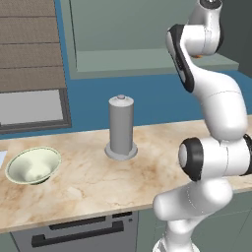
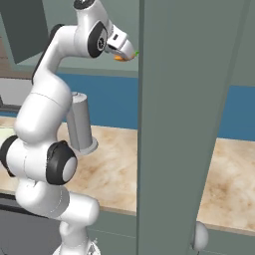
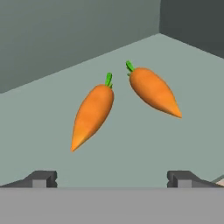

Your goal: Pick the carrots from the cabinet and place them in one bowl. Pick the garlic from the sink and place it in the other bowl.

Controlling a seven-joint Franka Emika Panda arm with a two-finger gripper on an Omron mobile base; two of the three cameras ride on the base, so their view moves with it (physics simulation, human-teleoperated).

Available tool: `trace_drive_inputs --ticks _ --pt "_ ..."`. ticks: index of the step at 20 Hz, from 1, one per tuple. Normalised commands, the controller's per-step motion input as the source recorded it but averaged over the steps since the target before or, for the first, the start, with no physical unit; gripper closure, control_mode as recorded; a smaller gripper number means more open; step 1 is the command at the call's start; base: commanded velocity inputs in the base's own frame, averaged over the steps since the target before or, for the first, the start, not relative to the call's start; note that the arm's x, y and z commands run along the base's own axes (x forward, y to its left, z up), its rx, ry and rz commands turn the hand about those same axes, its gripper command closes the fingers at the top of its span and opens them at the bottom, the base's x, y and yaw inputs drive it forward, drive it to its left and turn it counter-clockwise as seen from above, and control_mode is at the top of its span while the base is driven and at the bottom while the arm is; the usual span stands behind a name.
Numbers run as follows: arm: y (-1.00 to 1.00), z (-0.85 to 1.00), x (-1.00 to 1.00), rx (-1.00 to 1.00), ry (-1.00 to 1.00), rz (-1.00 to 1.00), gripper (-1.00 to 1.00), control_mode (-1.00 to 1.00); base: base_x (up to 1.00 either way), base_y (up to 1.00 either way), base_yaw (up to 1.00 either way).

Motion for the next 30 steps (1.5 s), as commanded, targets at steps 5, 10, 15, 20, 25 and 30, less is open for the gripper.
trace_drive_inputs --ticks 5,10,15,20,25,30 --pt "-0.05 -0.12 0.2 0.07 0.0 0.0 -1.0 -1.0 0.0 0.0 0.0" --pt "0.0 0.0 0.28 0.0 0.05 -0.03 -1.0 -1.0 0.0 0.0 0.0" --pt "0.0 0.0 0.38 0.0 0.09 -0.05 -1.0 -1.0 0.0 0.0 0.0" --pt "0.0 0.01 0.41 0.0 0.04 -0.03 -1.0 -1.0 0.0 0.0 0.0" --pt "0.0 0.01 0.28 0.0 0.0 -0.01 -1.0 -1.0 0.0 0.0 0.0" --pt "-0.07 0.0 0.2 0.0 0.03 0.0 -1.0 -1.0 0.0 0.0 0.0"
